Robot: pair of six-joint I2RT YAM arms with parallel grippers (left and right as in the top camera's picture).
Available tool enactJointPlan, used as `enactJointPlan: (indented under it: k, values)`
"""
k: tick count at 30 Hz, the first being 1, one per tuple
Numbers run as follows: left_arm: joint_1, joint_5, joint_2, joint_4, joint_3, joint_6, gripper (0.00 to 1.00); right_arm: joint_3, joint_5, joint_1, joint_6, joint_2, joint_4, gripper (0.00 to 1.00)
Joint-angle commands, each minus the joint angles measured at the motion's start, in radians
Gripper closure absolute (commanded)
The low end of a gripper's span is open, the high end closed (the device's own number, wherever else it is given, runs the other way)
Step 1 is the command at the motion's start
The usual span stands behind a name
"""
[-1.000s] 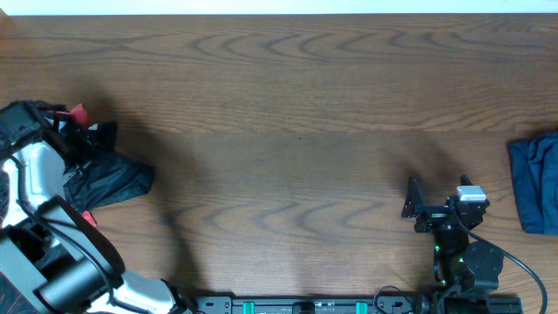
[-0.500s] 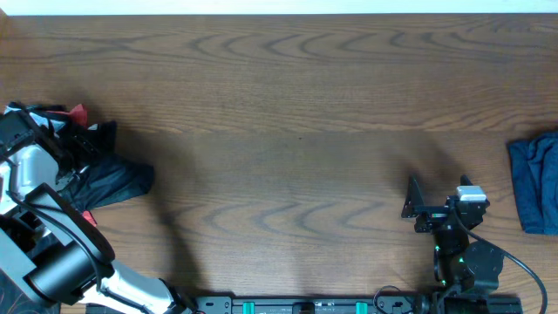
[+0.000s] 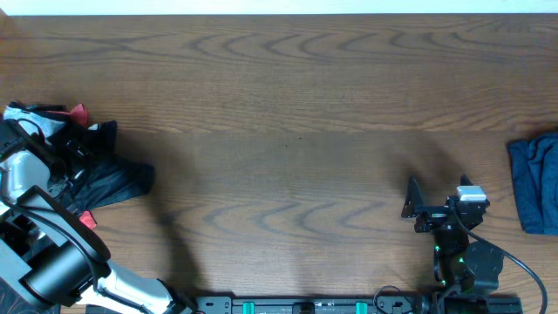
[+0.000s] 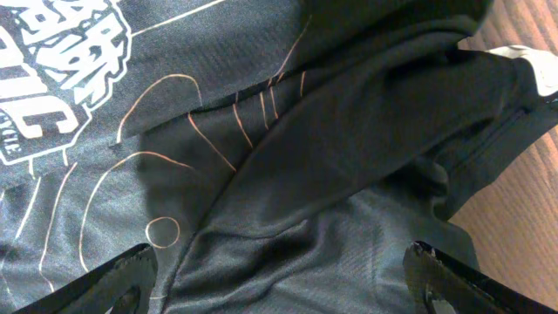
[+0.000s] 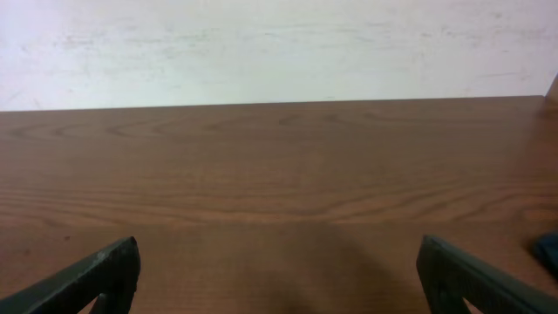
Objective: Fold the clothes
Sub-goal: 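Lower the left gripper and pinch the black jersey's sleeve edge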
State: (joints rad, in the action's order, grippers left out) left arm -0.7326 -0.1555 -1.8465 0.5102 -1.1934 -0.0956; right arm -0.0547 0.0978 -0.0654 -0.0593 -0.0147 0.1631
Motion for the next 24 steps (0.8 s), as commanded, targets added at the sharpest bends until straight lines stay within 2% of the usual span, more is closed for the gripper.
enactJointPlan:
  k: [1, 6, 17, 20, 21, 24]
  values:
    - [-0.006, -0.038, -0.025, -0.005, -0.018, 0.039, 0.08, 0.007, 0.004, -0.007, 0.012, 0.008, -0.001, 0.01]
    - [-0.006, -0.039, -0.037, -0.004, -0.017, 0.039, 0.08, 0.007, 0.004, -0.007, 0.012, 0.008, -0.001, 0.01]
    - [-0.009, -0.039, -0.127, -0.004, -0.017, 0.039, 0.18, 0.007, 0.004, -0.007, 0.012, 0.008, -0.001, 0.01]
    - [-0.009, -0.039, -0.143, -0.005, -0.017, 0.039, 0.28, 0.007, 0.004, -0.007, 0.012, 0.008, -0.001, 0.01]
    - [-0.009, -0.039, -0.144, -0.006, -0.017, 0.039, 0.39, 0.007, 0.004, -0.007, 0.012, 0.008, -0.001, 0.01]
    - [-0.009, -0.039, -0.144, -0.011, -0.017, 0.039, 0.58, 0.007, 0.004, -0.007, 0.012, 0.008, -0.001, 0.01]
